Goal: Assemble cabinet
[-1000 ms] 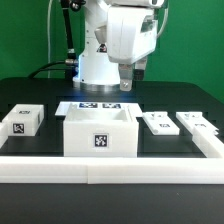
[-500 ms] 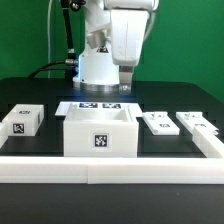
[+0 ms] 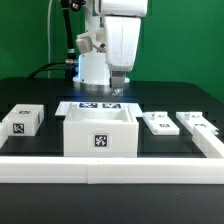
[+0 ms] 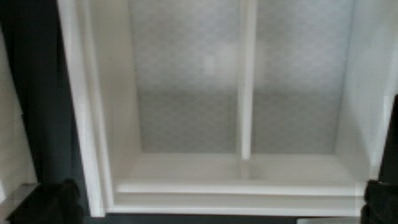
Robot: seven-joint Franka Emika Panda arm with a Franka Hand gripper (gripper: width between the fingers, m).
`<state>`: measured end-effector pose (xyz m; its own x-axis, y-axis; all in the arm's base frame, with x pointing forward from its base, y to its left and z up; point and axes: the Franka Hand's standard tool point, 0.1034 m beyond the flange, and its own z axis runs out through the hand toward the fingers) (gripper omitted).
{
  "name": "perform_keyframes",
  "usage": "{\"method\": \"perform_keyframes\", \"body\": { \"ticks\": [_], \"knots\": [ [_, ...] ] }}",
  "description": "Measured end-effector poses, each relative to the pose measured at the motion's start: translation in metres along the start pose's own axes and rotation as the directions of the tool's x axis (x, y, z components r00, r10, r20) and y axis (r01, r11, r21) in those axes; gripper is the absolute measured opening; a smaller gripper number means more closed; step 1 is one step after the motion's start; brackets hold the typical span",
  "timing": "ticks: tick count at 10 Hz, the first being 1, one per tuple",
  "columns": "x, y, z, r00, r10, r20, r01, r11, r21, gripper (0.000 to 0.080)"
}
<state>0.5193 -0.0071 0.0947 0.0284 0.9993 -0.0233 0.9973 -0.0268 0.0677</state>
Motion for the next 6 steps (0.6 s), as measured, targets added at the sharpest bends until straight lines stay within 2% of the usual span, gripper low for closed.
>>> {"method": "perform_keyframes", "body": {
  "ticks": [1, 2, 4, 6],
  "knots": [
    [0.0, -0.008, 0.002, 1.0, -0.005, -0.002, 0.005, 1.0, -0.001, 0.0798],
    [-0.004, -0.03, 0.01, 1.0, -0.007, -0.007, 0.007, 1.0, -0.004, 0.0798],
    [-0.004, -0.056, 0.019, 1.0, -0.004, -0.011, 0.004, 1.0, 0.015, 0.0798],
    [-0.004, -0.074, 0.028, 1.0, -0.002, -0.015, 0.002, 1.0, 0.03, 0.0798]
  ]
}}
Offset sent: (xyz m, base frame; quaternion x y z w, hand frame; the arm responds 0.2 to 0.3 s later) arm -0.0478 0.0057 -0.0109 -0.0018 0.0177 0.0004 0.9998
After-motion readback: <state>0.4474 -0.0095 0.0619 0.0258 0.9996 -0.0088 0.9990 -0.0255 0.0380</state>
